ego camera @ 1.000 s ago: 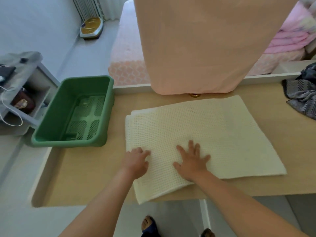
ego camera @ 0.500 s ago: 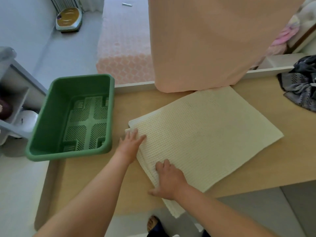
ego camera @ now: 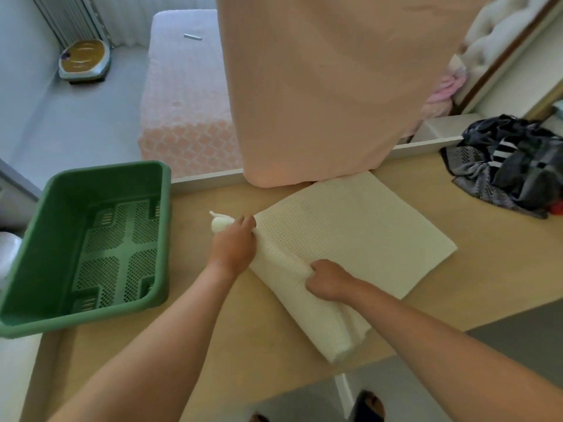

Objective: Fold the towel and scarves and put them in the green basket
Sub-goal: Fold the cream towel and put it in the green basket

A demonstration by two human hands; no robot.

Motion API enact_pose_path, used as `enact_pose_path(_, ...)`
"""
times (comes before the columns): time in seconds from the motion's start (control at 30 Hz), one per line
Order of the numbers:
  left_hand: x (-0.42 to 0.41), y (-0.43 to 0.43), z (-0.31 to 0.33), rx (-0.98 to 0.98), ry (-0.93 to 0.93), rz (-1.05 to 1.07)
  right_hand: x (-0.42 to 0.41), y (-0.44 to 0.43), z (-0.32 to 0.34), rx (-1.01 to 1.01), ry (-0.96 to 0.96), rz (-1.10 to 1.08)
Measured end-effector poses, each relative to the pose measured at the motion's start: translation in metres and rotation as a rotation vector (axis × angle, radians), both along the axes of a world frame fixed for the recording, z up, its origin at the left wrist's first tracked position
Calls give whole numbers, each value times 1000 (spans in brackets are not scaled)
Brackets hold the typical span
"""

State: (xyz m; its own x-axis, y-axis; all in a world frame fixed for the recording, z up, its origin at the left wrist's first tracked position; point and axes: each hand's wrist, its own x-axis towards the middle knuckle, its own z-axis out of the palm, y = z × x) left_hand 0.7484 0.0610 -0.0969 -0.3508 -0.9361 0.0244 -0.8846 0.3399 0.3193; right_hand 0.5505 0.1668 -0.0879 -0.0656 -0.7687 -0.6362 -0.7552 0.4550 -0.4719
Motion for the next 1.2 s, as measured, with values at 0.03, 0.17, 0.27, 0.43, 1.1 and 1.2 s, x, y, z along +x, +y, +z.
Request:
enact_pose_path(0.03,-16,-7,6,-21,-10,-25,-19,-4,8,-18,4,-31)
enact_pose_path(0.17,-92,-27,25,-59,31,-94,-97,-11,27,-94,17,-141)
enact_pose_path(0.27,-158,-37,35,-62,26,-146,-154,-7,27,-179,-2,-191)
enact_pose_path(0.43,-264,-56,40,-35,4,-190,-253,-6,11,-340,40,-193)
enact_pose_path(1.1,-326,3,-48,230,-354,-13,-374,-41,-63,-128,184,160)
enact_pose_path(1.2,-310,9,-36,224,-399,51,-353,-32,-61,-113,138,219)
